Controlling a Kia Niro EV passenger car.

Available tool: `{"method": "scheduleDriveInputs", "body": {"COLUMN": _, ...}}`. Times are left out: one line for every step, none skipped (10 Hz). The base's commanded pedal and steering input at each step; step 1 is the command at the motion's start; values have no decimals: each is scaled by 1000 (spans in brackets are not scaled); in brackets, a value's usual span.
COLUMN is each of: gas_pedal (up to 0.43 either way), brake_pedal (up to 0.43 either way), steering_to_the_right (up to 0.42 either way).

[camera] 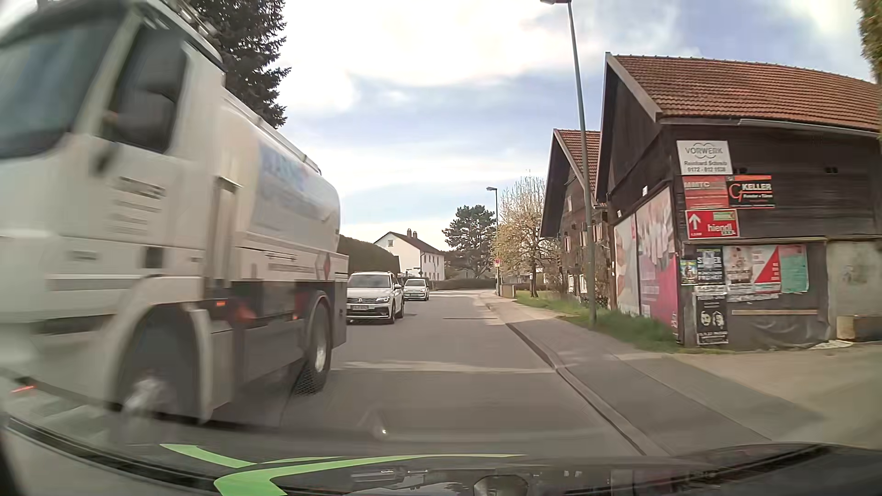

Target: Follow the waypoints while adhering to traffic rules and regulations

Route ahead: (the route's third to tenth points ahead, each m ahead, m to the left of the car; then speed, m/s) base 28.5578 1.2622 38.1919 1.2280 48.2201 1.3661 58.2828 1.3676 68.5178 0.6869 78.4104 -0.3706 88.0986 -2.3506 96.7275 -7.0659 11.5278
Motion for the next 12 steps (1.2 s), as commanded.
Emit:
{"method": "scheduleDriveInputs", "body": {"gas_pedal": 138, "brake_pedal": 0, "steering_to_the_right": -13}}
{"method": "scheduleDriveInputs", "body": {"gas_pedal": 138, "brake_pedal": 0, "steering_to_the_right": -10}}
{"method": "scheduleDriveInputs", "body": {"gas_pedal": 157, "brake_pedal": 0, "steering_to_the_right": -7}}
{"method": "scheduleDriveInputs", "body": {"gas_pedal": 197, "brake_pedal": 0, "steering_to_the_right": -3}}
{"method": "scheduleDriveInputs", "body": {"gas_pedal": 197, "brake_pedal": 0, "steering_to_the_right": -1}}
{"method": "scheduleDriveInputs", "body": {"gas_pedal": 197, "brake_pedal": 0, "steering_to_the_right": -1}}
{"method": "scheduleDriveInputs", "body": {"gas_pedal": 197, "brake_pedal": 0, "steering_to_the_right": 0}}
{"method": "scheduleDriveInputs", "body": {"gas_pedal": 197, "brake_pedal": 0, "steering_to_the_right": 0}}
{"method": "scheduleDriveInputs", "body": {"gas_pedal": 197, "brake_pedal": 0, "steering_to_the_right": 1}}
{"method": "scheduleDriveInputs", "body": {"gas_pedal": 197, "brake_pedal": 0, "steering_to_the_right": 2}}
{"method": "scheduleDriveInputs", "body": {"gas_pedal": 197, "brake_pedal": 0, "steering_to_the_right": 2}}
{"method": "scheduleDriveInputs", "body": {"gas_pedal": 197, "brake_pedal": 0, "steering_to_the_right": 2}}
